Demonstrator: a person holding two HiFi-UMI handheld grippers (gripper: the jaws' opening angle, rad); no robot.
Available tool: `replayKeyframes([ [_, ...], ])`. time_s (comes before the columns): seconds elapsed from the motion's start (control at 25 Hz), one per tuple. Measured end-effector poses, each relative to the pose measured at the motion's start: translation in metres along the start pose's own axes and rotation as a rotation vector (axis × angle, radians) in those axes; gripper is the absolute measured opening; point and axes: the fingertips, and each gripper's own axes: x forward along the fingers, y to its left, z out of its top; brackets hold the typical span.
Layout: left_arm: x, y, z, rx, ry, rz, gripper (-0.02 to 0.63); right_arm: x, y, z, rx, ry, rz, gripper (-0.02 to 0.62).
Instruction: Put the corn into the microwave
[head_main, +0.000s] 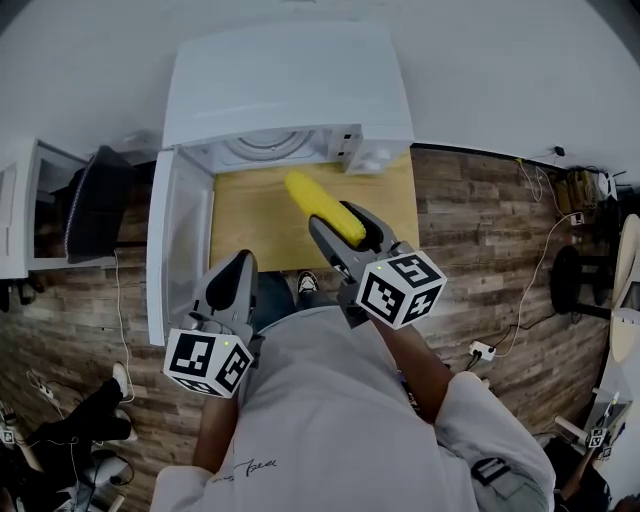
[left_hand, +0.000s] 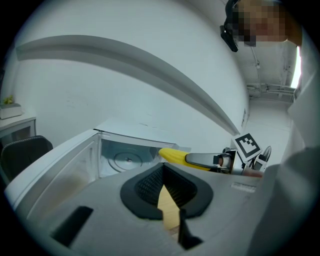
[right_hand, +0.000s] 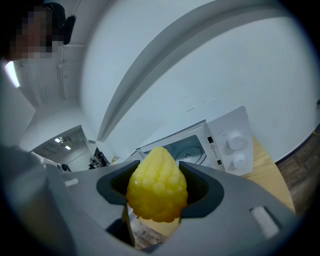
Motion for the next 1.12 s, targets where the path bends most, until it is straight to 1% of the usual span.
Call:
replayKeyframes([
  [0.76,0.009,0.018,-0.004,-0.024,0.035,0.006,-0.011,0.034,-0.015,-0.01,0.009,0.042,-0.029,0.259],
  [1.0,0.012,0.023,-0.002,-0.026,0.043,0.016,-0.011,0.049,-0.022,-0.014,0.038,0.058,-0.021,0.258],
  [1.12,0.01,0.026,-0.003,-0.029,0.045,0.026,-0.011,0.057,-0.023,-0.015,0.037,0.062,-0.021,0.259],
])
